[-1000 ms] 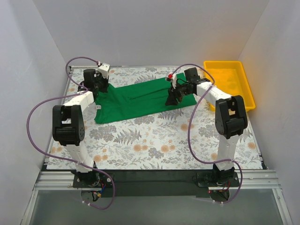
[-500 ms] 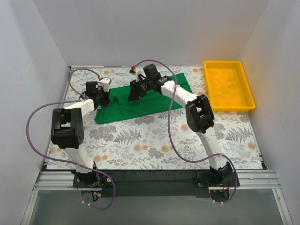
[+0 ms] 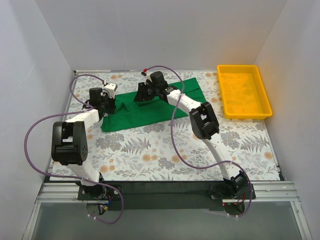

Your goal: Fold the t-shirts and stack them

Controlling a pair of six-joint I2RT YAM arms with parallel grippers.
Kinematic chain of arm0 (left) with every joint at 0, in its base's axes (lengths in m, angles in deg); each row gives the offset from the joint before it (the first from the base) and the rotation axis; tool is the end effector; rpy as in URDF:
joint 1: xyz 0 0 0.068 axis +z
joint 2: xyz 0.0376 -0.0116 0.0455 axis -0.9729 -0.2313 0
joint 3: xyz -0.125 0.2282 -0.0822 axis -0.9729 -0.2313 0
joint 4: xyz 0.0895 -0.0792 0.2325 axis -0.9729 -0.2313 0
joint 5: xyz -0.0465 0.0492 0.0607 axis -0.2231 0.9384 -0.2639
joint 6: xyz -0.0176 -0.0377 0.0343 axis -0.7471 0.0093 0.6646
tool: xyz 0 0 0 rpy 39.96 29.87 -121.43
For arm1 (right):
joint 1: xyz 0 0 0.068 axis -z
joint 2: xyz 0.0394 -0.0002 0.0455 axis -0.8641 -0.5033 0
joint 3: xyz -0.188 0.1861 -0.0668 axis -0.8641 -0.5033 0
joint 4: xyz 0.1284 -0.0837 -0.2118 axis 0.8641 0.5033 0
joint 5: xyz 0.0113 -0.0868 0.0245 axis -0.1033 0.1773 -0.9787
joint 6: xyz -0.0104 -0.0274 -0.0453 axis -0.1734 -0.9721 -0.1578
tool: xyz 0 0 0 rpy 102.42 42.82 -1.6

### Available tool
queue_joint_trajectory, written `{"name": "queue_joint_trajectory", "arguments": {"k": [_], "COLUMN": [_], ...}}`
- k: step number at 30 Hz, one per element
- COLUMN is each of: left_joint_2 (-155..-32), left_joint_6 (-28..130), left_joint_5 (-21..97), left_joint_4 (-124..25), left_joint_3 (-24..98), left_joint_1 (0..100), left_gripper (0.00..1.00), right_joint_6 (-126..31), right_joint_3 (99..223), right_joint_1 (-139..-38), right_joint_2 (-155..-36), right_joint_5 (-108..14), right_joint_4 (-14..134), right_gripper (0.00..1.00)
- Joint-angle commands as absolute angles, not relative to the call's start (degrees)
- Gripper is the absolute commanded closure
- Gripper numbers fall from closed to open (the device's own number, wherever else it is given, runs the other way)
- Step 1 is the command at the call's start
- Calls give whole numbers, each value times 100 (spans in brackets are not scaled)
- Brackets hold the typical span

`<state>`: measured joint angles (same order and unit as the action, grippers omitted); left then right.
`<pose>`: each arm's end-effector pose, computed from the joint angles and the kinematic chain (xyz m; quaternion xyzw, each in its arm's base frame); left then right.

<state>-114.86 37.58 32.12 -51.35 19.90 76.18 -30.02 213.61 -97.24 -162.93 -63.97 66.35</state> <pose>0.3559 -0.0117 0.1871 -0.1407 0.8934 -0.2009 0.3764 0.4591 0.3702 0.1749 -0.2053 0.8176 0.4138 0.3438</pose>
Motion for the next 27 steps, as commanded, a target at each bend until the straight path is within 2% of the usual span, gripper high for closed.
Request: {"name": "queue_joint_trajectory", "arguments": {"k": [1,14,17,24,27], "left_joint_2": [-11235,-11280,-11288,-11288,-11271], "left_joint_6": [3726,3787,3779,3787,3796], "left_joint_5": [3230,3229,3238,3221,3220], "left_joint_4": [-5045,-5054,-5063,-5063,-5054], "left_joint_3": [1928,1919,1928,1919,1919], "left_joint_1": [7654,7654,7654,7654,7654], "left_gripper": [100,100,100,100,100], "right_joint_6": [-2707,-2645,-2671,-2777,-2786], "right_joint_3": [21729,22133,22168,22230,22230], "right_joint_1": [-9775,-9855,-9872,-9872,-9872], "right_joint_2": [-16495,-16935,-16988,-17014,-17014], "right_joint_5": [-6336,-6248,-6257,-6231,-6187], "right_joint_4": [6097,5956,5816,5789,5789], "right_gripper": [53,53,56,87,93]}}
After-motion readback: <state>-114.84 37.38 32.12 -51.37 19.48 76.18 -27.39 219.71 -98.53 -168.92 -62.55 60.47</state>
